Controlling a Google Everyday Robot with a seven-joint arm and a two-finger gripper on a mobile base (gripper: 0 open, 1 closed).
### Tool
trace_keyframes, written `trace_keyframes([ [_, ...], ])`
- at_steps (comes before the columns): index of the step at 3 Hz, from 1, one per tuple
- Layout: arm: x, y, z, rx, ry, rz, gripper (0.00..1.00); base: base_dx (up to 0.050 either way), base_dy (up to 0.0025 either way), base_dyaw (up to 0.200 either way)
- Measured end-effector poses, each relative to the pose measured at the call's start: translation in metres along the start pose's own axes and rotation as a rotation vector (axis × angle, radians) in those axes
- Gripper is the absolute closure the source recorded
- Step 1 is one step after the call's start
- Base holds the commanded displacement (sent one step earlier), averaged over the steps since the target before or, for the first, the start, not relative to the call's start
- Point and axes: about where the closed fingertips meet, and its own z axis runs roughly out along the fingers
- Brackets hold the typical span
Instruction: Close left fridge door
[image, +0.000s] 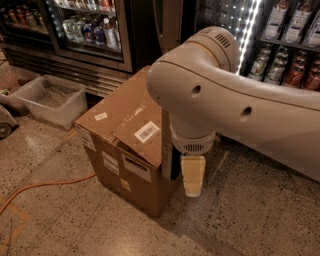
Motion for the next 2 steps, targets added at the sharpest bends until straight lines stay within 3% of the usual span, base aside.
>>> trace_keyframes([
  [2, -0.0003, 0.0002, -0.0005, 0.002, 0.000, -0.001, 0.00, 0.049, 0.00001, -0.002],
])
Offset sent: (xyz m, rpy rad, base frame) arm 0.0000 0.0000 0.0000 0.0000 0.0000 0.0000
